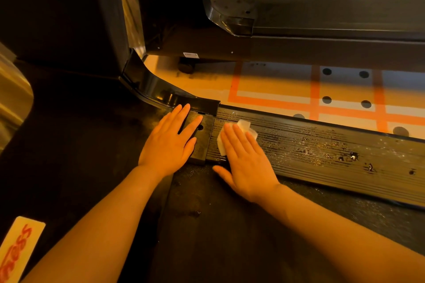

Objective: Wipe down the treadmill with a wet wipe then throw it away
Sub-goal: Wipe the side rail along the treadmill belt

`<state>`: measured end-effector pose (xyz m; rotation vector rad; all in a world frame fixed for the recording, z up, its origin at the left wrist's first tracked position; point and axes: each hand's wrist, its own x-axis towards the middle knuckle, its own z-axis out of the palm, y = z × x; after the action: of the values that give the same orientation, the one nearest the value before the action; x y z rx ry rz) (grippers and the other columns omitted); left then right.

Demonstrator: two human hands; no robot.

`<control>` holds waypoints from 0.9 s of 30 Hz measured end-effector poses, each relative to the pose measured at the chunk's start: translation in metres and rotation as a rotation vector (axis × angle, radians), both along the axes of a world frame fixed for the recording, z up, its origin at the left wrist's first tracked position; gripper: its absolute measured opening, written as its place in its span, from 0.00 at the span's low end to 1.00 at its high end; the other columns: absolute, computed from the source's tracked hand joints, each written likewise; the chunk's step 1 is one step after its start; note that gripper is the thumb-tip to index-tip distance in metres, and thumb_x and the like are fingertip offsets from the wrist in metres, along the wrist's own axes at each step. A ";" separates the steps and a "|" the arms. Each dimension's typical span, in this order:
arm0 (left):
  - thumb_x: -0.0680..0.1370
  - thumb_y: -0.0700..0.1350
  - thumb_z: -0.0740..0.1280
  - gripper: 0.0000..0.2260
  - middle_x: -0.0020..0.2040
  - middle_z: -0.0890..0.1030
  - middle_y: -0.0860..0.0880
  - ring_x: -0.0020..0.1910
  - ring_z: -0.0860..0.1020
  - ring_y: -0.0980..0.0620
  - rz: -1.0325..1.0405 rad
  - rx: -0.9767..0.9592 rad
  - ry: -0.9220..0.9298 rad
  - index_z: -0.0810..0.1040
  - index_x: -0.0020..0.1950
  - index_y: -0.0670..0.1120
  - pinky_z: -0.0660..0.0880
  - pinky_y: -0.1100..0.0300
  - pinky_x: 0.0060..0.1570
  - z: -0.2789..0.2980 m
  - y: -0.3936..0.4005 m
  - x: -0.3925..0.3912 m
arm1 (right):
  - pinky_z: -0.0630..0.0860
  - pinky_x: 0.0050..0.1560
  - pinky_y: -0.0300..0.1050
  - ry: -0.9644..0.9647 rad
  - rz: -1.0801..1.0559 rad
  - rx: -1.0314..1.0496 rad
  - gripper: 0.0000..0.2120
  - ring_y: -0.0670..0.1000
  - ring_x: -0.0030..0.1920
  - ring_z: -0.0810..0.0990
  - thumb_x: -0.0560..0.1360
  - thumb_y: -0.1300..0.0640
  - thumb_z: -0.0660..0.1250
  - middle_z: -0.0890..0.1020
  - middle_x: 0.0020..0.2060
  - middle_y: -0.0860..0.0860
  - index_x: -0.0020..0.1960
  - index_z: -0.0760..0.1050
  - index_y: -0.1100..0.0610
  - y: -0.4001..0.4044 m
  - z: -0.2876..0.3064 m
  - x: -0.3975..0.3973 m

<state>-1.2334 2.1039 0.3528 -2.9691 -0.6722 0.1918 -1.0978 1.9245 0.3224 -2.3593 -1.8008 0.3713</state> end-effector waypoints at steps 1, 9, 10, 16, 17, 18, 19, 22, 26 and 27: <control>0.81 0.53 0.53 0.25 0.79 0.57 0.42 0.78 0.55 0.42 -0.002 -0.005 -0.004 0.59 0.78 0.50 0.55 0.48 0.72 0.000 0.000 0.000 | 0.42 0.76 0.54 -0.001 -0.024 0.001 0.40 0.56 0.78 0.40 0.78 0.32 0.40 0.43 0.78 0.56 0.79 0.42 0.58 0.005 0.001 0.007; 0.81 0.54 0.53 0.25 0.79 0.56 0.44 0.78 0.53 0.44 0.009 -0.029 -0.003 0.58 0.78 0.52 0.53 0.49 0.73 0.000 0.000 0.000 | 0.37 0.75 0.51 0.041 -0.077 0.033 0.40 0.54 0.77 0.38 0.76 0.32 0.37 0.43 0.78 0.54 0.79 0.42 0.58 0.018 0.004 0.030; 0.81 0.53 0.53 0.25 0.79 0.56 0.44 0.78 0.53 0.44 0.011 -0.029 -0.004 0.58 0.78 0.51 0.52 0.49 0.73 0.001 0.000 0.000 | 0.38 0.75 0.52 0.045 -0.084 0.038 0.40 0.54 0.78 0.39 0.77 0.32 0.38 0.43 0.78 0.54 0.79 0.42 0.58 0.015 0.004 0.026; 0.81 0.53 0.54 0.25 0.79 0.57 0.43 0.78 0.54 0.43 0.012 -0.006 -0.002 0.59 0.78 0.51 0.52 0.50 0.71 0.001 -0.001 0.000 | 0.44 0.75 0.55 0.010 -0.085 0.020 0.39 0.57 0.78 0.44 0.79 0.33 0.45 0.47 0.78 0.55 0.79 0.46 0.59 -0.014 -0.003 -0.006; 0.81 0.53 0.54 0.25 0.79 0.57 0.43 0.78 0.55 0.43 0.013 -0.007 -0.003 0.60 0.78 0.51 0.53 0.50 0.71 0.001 -0.001 0.000 | 0.46 0.74 0.56 0.002 -0.084 0.018 0.39 0.57 0.78 0.46 0.79 0.33 0.46 0.48 0.78 0.56 0.79 0.47 0.59 -0.018 -0.004 -0.010; 0.81 0.53 0.54 0.25 0.79 0.57 0.43 0.78 0.55 0.43 0.013 -0.010 -0.003 0.60 0.78 0.51 0.53 0.50 0.71 0.001 -0.001 0.000 | 0.47 0.74 0.56 -0.001 -0.082 0.013 0.39 0.57 0.78 0.47 0.79 0.33 0.46 0.50 0.78 0.56 0.79 0.48 0.59 -0.021 -0.005 -0.013; 0.81 0.53 0.53 0.25 0.79 0.57 0.43 0.78 0.55 0.43 0.014 -0.012 -0.002 0.60 0.78 0.51 0.53 0.49 0.71 0.001 -0.001 0.001 | 0.48 0.74 0.56 -0.002 -0.079 0.010 0.39 0.57 0.78 0.48 0.79 0.33 0.46 0.50 0.78 0.56 0.79 0.49 0.59 -0.024 -0.005 -0.014; 0.81 0.53 0.53 0.25 0.79 0.57 0.43 0.78 0.54 0.43 0.018 -0.010 0.002 0.59 0.78 0.51 0.53 0.50 0.71 0.001 -0.002 0.001 | 0.51 0.75 0.56 -0.019 -0.056 0.014 0.39 0.57 0.78 0.49 0.79 0.32 0.45 0.52 0.78 0.56 0.79 0.51 0.59 -0.025 -0.006 -0.008; 0.81 0.54 0.52 0.25 0.79 0.57 0.43 0.78 0.54 0.43 0.013 -0.012 0.002 0.59 0.78 0.51 0.53 0.49 0.72 0.001 -0.001 0.001 | 0.44 0.75 0.53 -0.017 -0.100 0.031 0.39 0.55 0.78 0.44 0.79 0.33 0.43 0.47 0.78 0.55 0.79 0.46 0.59 -0.011 -0.004 0.015; 0.81 0.54 0.52 0.25 0.79 0.56 0.43 0.78 0.54 0.43 0.013 -0.015 0.003 0.59 0.78 0.51 0.53 0.49 0.72 0.001 -0.001 0.001 | 0.42 0.75 0.52 -0.008 -0.118 0.032 0.39 0.55 0.78 0.42 0.79 0.33 0.43 0.46 0.78 0.55 0.79 0.45 0.59 -0.006 -0.003 0.021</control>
<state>-1.2327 2.1034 0.3534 -2.9789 -0.6930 0.2034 -1.0768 1.9182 0.3192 -2.4344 -1.6477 0.3156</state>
